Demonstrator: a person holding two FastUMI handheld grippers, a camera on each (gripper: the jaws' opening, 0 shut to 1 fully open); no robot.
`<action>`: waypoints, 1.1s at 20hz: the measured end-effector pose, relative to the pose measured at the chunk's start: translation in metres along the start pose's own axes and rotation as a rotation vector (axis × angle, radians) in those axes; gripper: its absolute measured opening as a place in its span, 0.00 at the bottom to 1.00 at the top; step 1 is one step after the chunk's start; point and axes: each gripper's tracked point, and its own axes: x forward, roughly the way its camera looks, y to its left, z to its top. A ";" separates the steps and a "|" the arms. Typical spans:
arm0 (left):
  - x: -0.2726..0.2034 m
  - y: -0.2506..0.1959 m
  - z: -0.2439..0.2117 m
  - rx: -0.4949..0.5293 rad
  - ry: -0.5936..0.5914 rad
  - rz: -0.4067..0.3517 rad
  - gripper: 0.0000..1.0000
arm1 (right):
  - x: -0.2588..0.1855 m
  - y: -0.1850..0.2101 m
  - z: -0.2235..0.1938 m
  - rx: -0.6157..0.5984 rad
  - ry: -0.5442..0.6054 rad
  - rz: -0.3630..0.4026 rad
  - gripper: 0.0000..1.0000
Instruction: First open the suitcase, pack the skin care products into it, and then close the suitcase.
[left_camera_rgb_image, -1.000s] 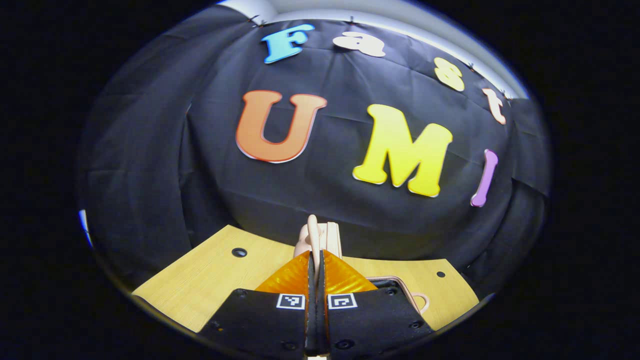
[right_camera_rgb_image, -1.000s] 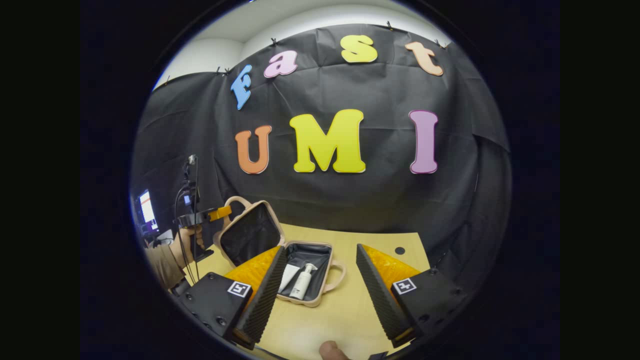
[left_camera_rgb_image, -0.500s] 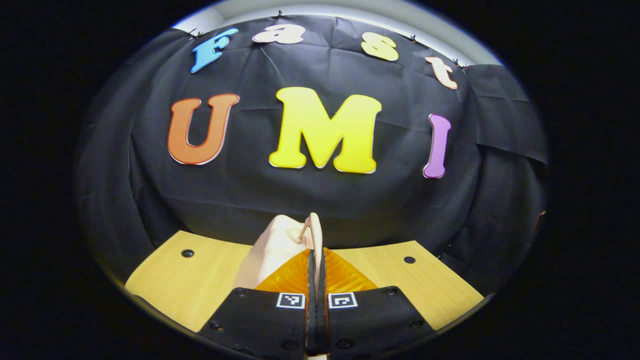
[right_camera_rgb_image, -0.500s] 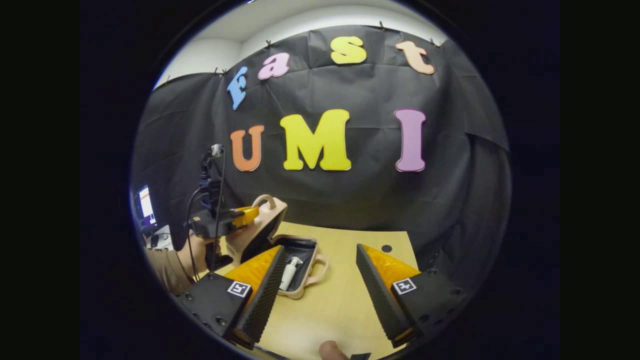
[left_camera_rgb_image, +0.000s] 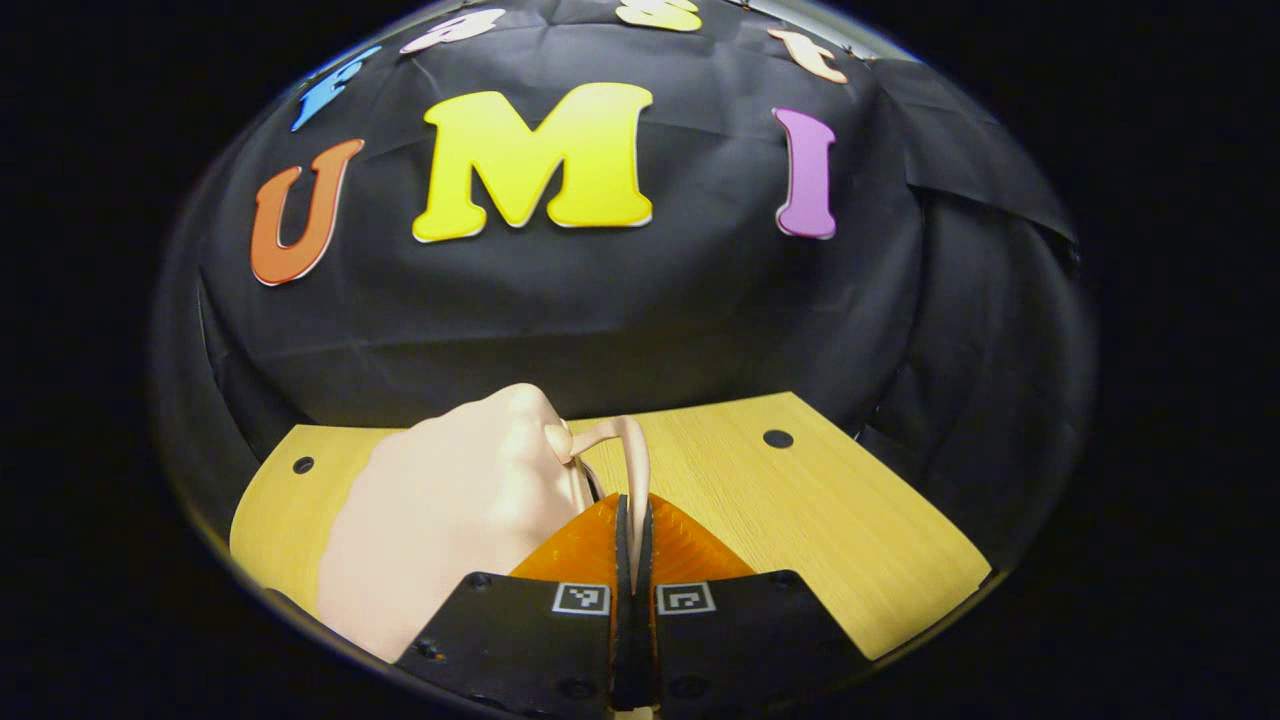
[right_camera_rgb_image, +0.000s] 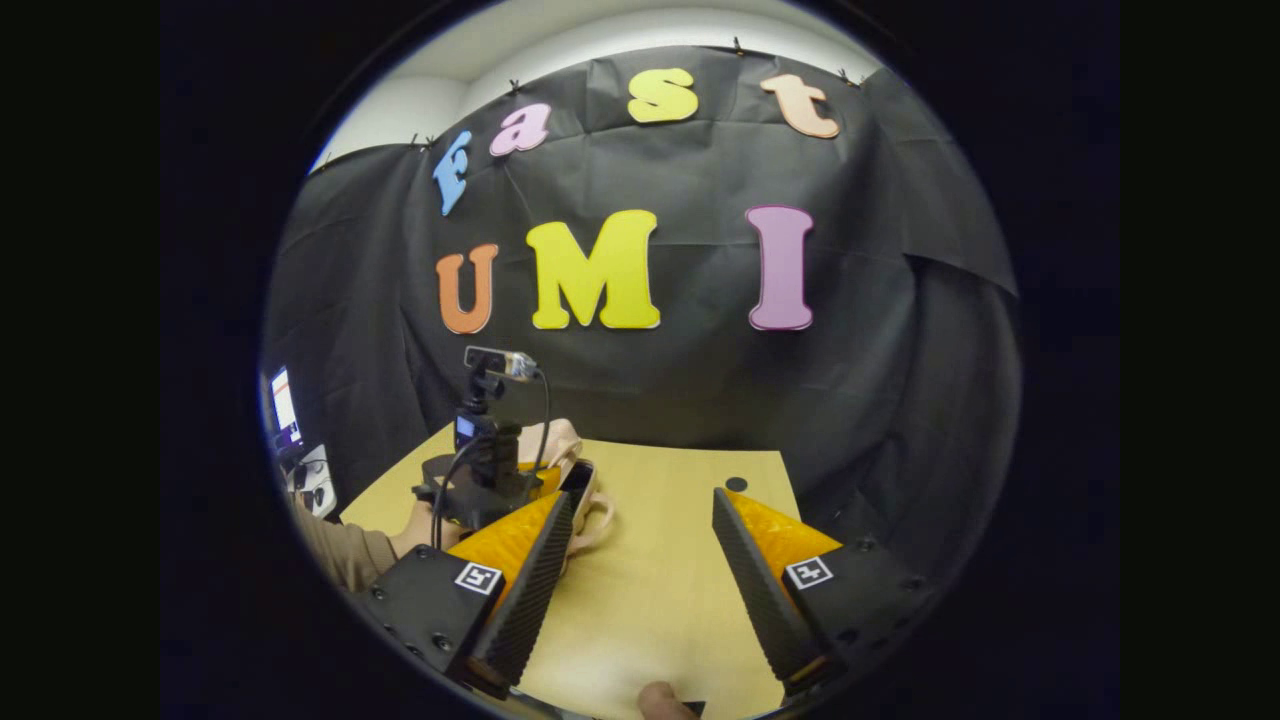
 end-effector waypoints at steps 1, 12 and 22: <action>0.006 -0.006 -0.009 0.018 0.022 -0.008 0.03 | -0.001 -0.005 -0.003 0.006 0.007 -0.006 0.84; -0.008 0.005 0.018 -0.022 0.009 0.113 0.51 | 0.004 -0.028 0.007 0.021 -0.018 -0.041 0.84; -0.181 0.130 0.151 -0.107 -0.284 0.288 0.99 | 0.027 0.060 0.096 -0.007 -0.198 -0.098 0.84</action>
